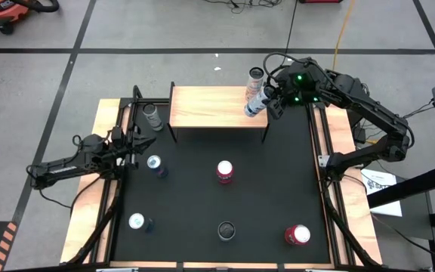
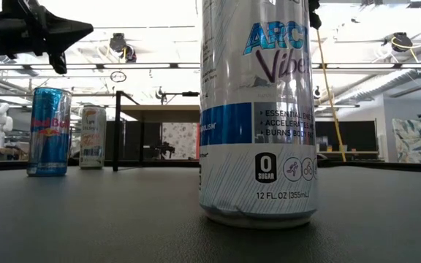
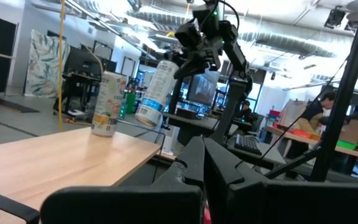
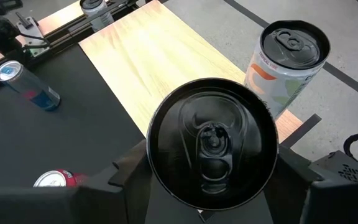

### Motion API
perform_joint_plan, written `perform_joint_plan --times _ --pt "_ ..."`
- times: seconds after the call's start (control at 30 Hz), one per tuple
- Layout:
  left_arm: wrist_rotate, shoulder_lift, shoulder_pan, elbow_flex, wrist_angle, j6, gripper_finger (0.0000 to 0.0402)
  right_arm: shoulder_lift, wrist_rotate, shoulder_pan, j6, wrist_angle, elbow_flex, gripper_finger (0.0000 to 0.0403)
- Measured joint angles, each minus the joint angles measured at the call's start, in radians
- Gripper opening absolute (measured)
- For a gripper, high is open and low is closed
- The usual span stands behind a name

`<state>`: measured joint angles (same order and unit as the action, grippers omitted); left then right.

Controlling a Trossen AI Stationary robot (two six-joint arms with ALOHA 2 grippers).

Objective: Place canned beverage on shelf
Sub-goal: Put the top white-blue soda can on the shelf

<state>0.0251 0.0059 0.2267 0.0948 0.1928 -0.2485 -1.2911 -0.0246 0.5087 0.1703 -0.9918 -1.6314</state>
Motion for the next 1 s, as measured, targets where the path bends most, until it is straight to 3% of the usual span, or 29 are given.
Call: perform_joint_plan --times 0.43,0.67,0.8,1.0 --pt "-0.02 0.0 0.0 0.0 0.015 -0.003 0.0 0.0 0.0 0.0 -0.042 0.0 0.0 0.021" --pt "0.047 0.0 0.0 0.0 0.018 0.001 0.0005 0.0 0.0 0.0 -0.052 0.0 0.0 0.021" --pt "0.078 0.0 0.0 0.0 0.017 0.001 0.0044 0.0 0.0 0.0 -0.052 0.0 0.0 0.021" --pt "0.076 0.0 0.0 0.0 0.015 0.054 0.0147 0.0 0.0 0.0 -0.052 0.0 0.0 0.021"
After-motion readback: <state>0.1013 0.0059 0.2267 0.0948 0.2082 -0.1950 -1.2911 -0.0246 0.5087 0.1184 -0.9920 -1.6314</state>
